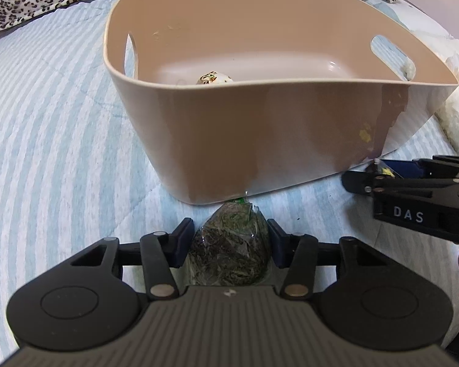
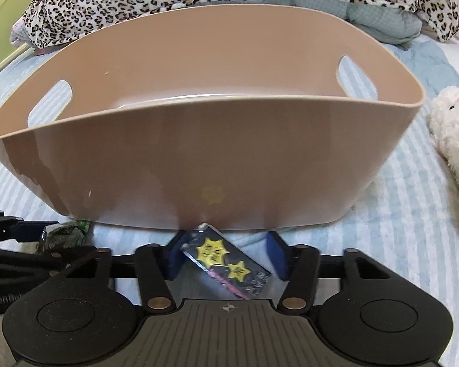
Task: Organize objects
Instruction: 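Grasp the star-printed box with the right tool while the left tool holds the bag, then lift the herb bag and star box and carry them over the basket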
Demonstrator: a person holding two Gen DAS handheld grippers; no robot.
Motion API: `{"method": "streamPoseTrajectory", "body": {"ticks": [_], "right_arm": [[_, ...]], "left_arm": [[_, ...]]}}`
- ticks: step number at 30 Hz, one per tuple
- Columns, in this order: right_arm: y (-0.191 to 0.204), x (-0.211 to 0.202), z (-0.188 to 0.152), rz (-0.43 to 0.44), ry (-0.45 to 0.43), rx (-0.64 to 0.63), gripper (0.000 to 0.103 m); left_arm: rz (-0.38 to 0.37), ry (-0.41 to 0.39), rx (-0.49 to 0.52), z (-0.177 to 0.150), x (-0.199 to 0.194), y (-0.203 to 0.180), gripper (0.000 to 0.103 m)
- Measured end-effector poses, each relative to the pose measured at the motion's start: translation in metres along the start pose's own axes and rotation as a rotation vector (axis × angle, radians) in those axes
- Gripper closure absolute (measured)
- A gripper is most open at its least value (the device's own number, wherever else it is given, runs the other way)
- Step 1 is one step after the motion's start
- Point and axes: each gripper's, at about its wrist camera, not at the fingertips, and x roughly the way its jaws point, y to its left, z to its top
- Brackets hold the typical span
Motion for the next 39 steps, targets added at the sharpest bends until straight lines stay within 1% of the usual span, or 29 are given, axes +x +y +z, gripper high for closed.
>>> {"method": "streamPoseTrajectory", "body": {"ticks": [1, 3, 6, 12, 14, 18, 19, 23, 29, 31, 34, 39], "right_arm": [[-0.002, -0.001, -0.001, -0.002, -0.003, -0.001, 0.065], [-0.001, -0.002, -0.002, -0.002, -0.008, -0.003, 0.072], [0.001, -0.003, -0.003, 0.000, -0.017, -0.017, 0.076], [-0.001, -0.018, -0.010, 0.005, -0.020, -0.051, 0.078], [-0.004, -0.024, -0.011, 0.010, -0.024, -0.040, 0.079], [-0.011, -0.033, -0.016, 0.017, -0.031, -0.021, 0.081], [-0.014, -0.037, -0.019, 0.019, -0.031, -0.019, 0.081], [-0.018, -0.052, -0.021, 0.033, -0.044, -0.010, 0.081], [-0.024, -0.071, -0.025, 0.045, -0.077, 0.013, 0.081], [-0.023, -0.079, -0.026, 0.052, -0.093, 0.010, 0.081], [-0.020, -0.093, -0.024, 0.058, -0.129, -0.004, 0.081], [-0.021, -0.122, -0.010, 0.077, -0.207, -0.004, 0.081]], "left_arm": [[-0.002, 0.000, -0.002, 0.000, 0.000, -0.001, 0.052], [-0.004, -0.001, 0.000, -0.005, 0.001, 0.001, 0.052], [-0.018, -0.002, -0.009, -0.007, -0.001, -0.001, 0.053], [-0.032, -0.006, -0.029, -0.012, -0.009, 0.000, 0.053], [-0.035, -0.005, -0.023, -0.005, -0.005, -0.004, 0.053], [-0.042, -0.012, -0.015, -0.006, -0.013, -0.006, 0.053], [-0.047, -0.017, -0.014, -0.007, -0.013, -0.014, 0.053], [-0.050, -0.042, 0.000, -0.004, -0.022, -0.022, 0.053], [-0.058, -0.069, 0.005, -0.003, -0.038, -0.027, 0.053], [-0.061, -0.085, 0.017, -0.003, -0.043, -0.030, 0.053], [-0.066, -0.119, 0.037, -0.001, -0.065, -0.030, 0.053], [-0.070, -0.198, 0.070, 0.011, -0.095, -0.033, 0.053]]}}
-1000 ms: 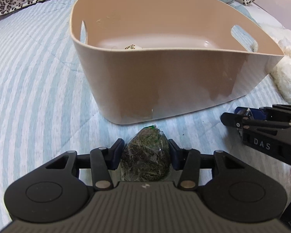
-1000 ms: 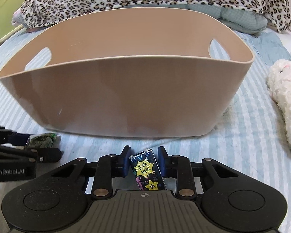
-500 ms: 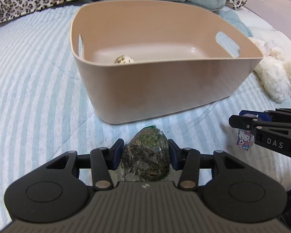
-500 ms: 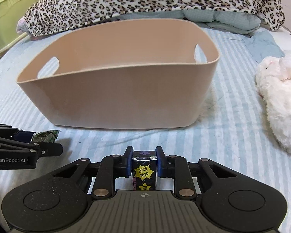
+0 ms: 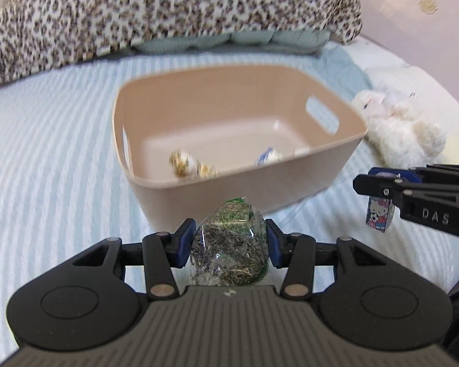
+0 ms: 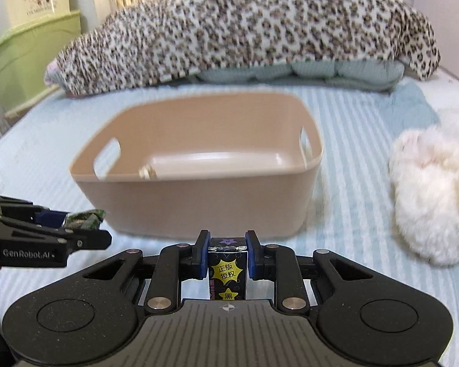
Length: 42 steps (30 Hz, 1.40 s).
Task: Organize objects
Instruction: 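Lift the herb bag and star box and carry them over the basket, then open both tools to drop the bag and star box into the basket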
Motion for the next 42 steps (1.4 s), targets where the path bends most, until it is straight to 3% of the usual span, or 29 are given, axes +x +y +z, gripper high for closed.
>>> {"method": "streamPoseTrajectory", "body": {"ticks": [7, 16, 24, 32, 36, 39, 41, 42], "right_arm": [[-0.001, -0.022, 0.043, 0.015, -0.134, 0.007, 0.081], [-0.006, 0.000, 0.089, -0.001, -0.202, 0.021, 0.081], [-0.011, 0.060, 0.103, -0.057, -0.137, 0.010, 0.081], [-0.011, 0.114, 0.084, -0.113, 0.008, -0.002, 0.081], [-0.006, 0.121, 0.074, -0.142, 0.041, -0.056, 0.081], [-0.007, 0.121, 0.075, -0.131, 0.075, -0.064, 0.067], [-0.008, 0.114, 0.076, -0.127, 0.070, -0.047, 0.051], [-0.009, 0.109, 0.076, -0.131, 0.061, -0.039, 0.041]], "left_arm": [[-0.002, -0.110, 0.013, 0.036, -0.020, -0.003, 0.053], [0.064, -0.108, -0.022, 0.081, 0.019, 0.007, 0.053], [0.168, 0.013, -0.026, 0.091, 0.084, 0.009, 0.053], [0.200, 0.137, -0.041, 0.083, 0.120, 0.007, 0.053], [0.201, 0.156, -0.035, 0.079, 0.120, 0.005, 0.051], [0.195, 0.152, -0.070, 0.082, 0.112, 0.005, 0.041], [0.192, 0.132, -0.075, 0.086, 0.102, 0.002, 0.029], [0.202, 0.119, -0.067, 0.088, 0.097, -0.001, 0.028]]}}
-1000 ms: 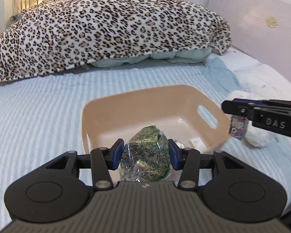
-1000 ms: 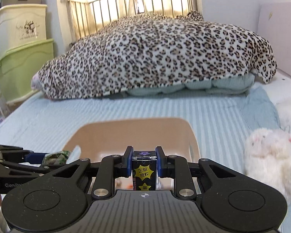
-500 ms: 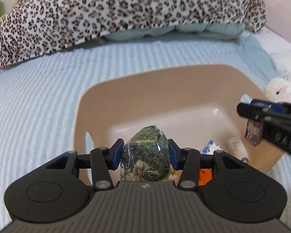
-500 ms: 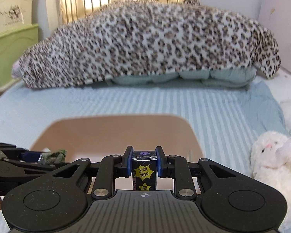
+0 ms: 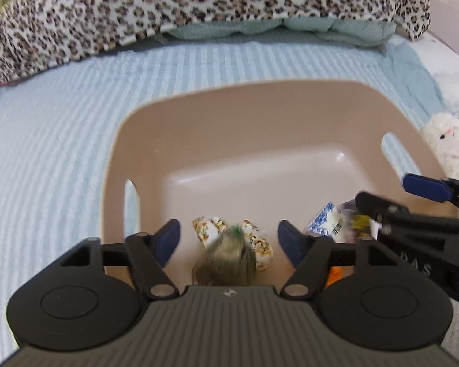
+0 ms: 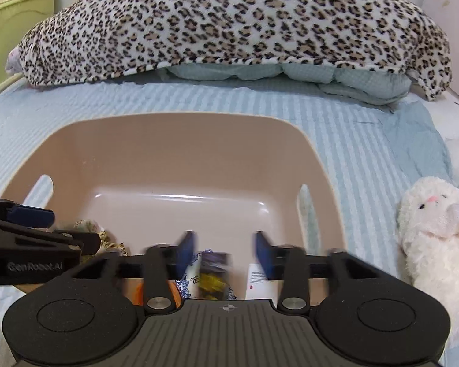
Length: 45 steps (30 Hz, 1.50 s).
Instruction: Organize objects
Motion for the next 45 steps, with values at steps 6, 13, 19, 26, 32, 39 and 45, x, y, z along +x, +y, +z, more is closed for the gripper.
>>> {"method": "streamPoseTrajectory", "body": {"ticks": [6, 13, 19, 26, 32, 39, 45], "right_arm": [[-0.008, -0.030, -0.001, 0.005, -0.020, 0.031, 0.026], [-0.015, -0.069, -0.006, 0.015, -0.024, 0.061, 0.025], [-0.016, -0.101, -0.018, 0.015, -0.043, 0.062, 0.025], [-0.015, -0.134, -0.036, 0.016, -0.058, 0.050, 0.025], [-0.015, -0.159, -0.053, 0.014, -0.068, 0.048, 0.025], [-0.011, -0.183, -0.073, 0.021, -0.087, 0.052, 0.024], [-0.006, -0.199, -0.088, 0.055, -0.100, 0.068, 0.024]], "left_arm": [[0.006, -0.051, 0.009, 0.000, -0.033, -0.004, 0.022], [-0.002, -0.068, 0.022, -0.008, -0.065, -0.012, 0.022], [0.013, -0.103, 0.005, -0.025, -0.092, -0.013, 0.022], [0.021, -0.128, -0.005, -0.050, -0.116, -0.010, 0.022], [0.023, -0.153, -0.008, -0.074, -0.135, -0.011, 0.022], [0.010, -0.172, -0.017, -0.102, -0.154, -0.014, 0.022], [0.004, -0.195, -0.040, -0.121, -0.175, -0.011, 0.022]]}}
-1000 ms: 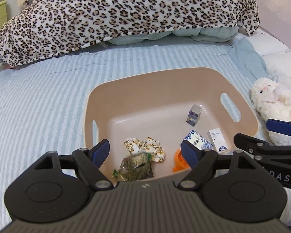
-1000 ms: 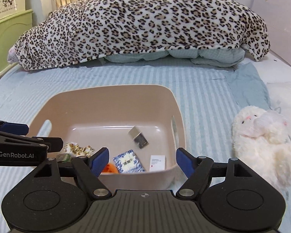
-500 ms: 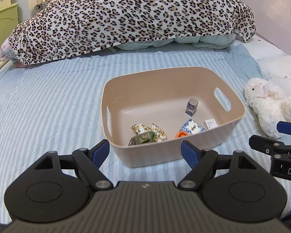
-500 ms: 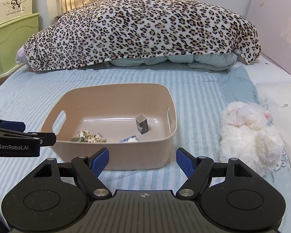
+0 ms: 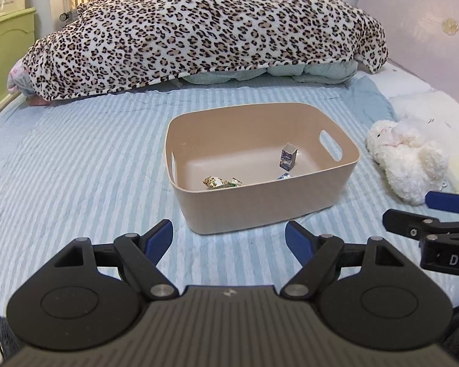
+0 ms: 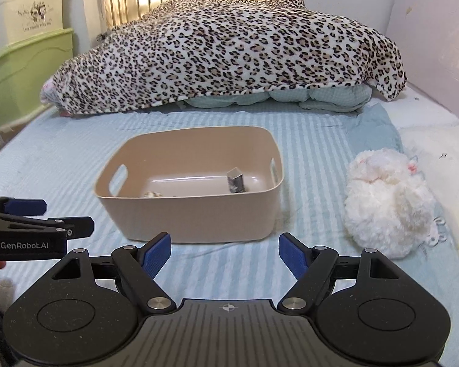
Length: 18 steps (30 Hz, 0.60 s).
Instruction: Organize objects
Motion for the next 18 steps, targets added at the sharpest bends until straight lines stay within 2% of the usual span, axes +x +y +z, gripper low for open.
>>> {"method": "streamPoseTrajectory", "body": {"ticks": [8, 18], "right_arm": [[0.005, -0.024, -0.013, 0.041, -0.026, 0.023, 0.024], [0.007, -0.049, -0.028, 0.017, -0.022, 0.016, 0.022]], "left_arm": [[-0.006, -0.022, -0.025, -0.013, -0.032, 0.004, 0.022], [-0.008, 0.011, -0.036, -0.034, -0.044, 0.003, 0.022]]}}
